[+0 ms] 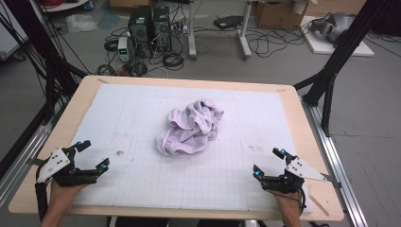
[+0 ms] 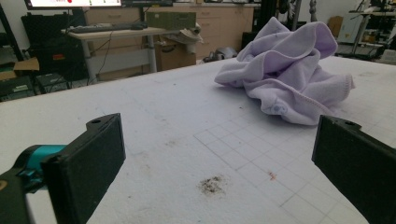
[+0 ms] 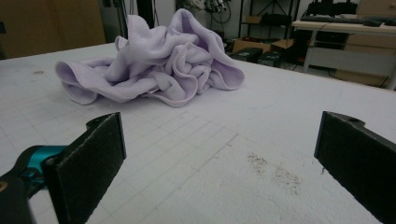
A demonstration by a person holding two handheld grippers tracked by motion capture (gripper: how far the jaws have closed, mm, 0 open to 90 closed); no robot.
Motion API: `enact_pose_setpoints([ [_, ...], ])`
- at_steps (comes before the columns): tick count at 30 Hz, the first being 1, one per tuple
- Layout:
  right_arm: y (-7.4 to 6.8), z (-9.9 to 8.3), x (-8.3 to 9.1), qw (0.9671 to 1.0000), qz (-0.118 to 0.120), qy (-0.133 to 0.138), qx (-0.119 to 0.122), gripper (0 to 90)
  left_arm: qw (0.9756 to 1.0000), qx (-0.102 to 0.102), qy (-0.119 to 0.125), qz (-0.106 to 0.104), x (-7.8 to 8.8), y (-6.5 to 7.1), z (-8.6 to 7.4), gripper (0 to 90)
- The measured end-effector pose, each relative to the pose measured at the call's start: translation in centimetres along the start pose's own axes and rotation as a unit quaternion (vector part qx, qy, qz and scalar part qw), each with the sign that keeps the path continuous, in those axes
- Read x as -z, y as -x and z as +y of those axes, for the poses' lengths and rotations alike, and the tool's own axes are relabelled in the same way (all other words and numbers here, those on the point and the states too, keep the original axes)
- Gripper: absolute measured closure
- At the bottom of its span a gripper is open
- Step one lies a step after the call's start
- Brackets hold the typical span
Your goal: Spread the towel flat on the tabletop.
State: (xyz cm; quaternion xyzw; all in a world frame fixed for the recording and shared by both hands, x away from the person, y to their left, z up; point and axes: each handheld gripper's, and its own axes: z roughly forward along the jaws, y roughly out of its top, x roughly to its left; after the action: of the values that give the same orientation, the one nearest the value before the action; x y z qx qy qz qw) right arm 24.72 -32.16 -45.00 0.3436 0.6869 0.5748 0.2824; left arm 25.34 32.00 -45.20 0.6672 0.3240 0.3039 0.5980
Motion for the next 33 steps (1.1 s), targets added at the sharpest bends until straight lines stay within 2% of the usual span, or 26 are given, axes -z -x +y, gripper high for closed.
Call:
enact_pose_setpoints([
  [7, 0.1, 0.0, 0.0, 1.0000, 0.001, 0.001, -0.008, 1.0, 1.0000, 0.000, -0.002, 0.003, -0.1, 0.0, 0.0, 3.1],
  [21, 0.0, 0.1, -0.2, 0.9999, 0.007, -0.014, -0.002, 1.0, 0.9999, -0.003, -0.014, 0.001, -0.3, 0.1, 0.1, 3.1],
  [23, 0.0, 0.1, -0.3, 0.9999, 0.006, -0.012, 0.005, 1.0, 0.9998, -0.005, -0.019, -0.004, -0.4, 0.1, 0.2, 3.1],
  [29, -0.3, 0.5, -0.6, 0.9993, 0.009, -0.032, 0.018, 1.0, 0.9996, 0.000, -0.027, -0.006, -0.6, 0.0, 0.2, 3.1],
  [31, -0.4, 1.4, -0.8, 0.9988, 0.015, -0.033, 0.033, 1.0, 0.9993, -0.003, -0.037, -0.009, -0.7, -0.1, 0.3, 3.0],
  [32, -0.4, 1.4, -0.8, 0.9988, 0.015, -0.033, 0.033, 1.0, 0.9990, -0.009, -0.044, -0.008, -0.9, 0.0, 0.4, 3.0],
  [33, -0.6, 2.2, -0.8, 0.9985, 0.022, -0.034, 0.037, 1.0, 0.9987, -0.012, -0.048, -0.010, -1.0, 0.0, 0.6, 3.0],
])
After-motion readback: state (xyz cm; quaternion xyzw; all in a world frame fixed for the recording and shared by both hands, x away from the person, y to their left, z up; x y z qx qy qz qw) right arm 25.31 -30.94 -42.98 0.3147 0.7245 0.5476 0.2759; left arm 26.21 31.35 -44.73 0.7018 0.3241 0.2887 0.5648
